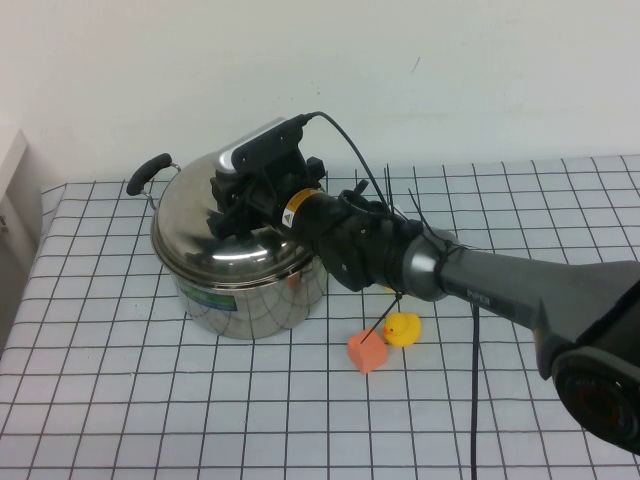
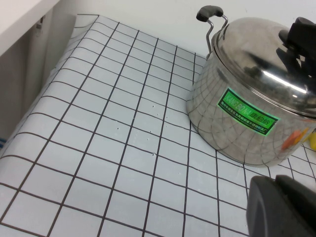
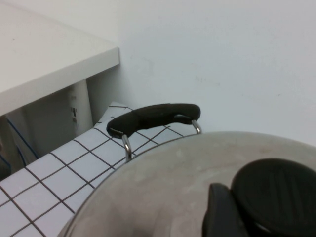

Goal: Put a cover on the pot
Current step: Place the pot lid on the pot

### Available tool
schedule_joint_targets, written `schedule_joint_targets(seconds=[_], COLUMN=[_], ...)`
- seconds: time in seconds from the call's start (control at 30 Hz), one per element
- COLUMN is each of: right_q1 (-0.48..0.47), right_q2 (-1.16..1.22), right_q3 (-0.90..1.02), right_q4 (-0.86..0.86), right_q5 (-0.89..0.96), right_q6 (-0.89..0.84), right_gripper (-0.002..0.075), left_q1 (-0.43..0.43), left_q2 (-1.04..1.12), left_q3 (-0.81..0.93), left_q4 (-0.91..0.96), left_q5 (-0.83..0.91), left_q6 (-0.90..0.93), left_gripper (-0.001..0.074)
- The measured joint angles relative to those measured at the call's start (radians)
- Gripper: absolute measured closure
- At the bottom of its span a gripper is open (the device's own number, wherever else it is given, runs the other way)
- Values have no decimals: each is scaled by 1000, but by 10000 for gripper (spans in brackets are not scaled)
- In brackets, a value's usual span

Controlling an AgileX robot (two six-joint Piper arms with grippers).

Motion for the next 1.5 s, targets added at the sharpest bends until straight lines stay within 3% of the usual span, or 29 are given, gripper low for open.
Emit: schedule_joint_targets(seconds=[1.07,1.3,1.5], right_q1=[0,0,2], right_q2=[16,16,-11], right_q3=[-5,-5,-5], right_q4=[32,43,43], right_q5=[-11,-11,22], right_q6=[8,33,38], right_gripper=[371,294,282], left_q1=[0,0,0], left_q2=[0,0,0], left_q3=[0,0,0], left_q4=[0,0,0], left_q5=[0,0,0], left_q6=[2,2,2], left_gripper=[738,738,738])
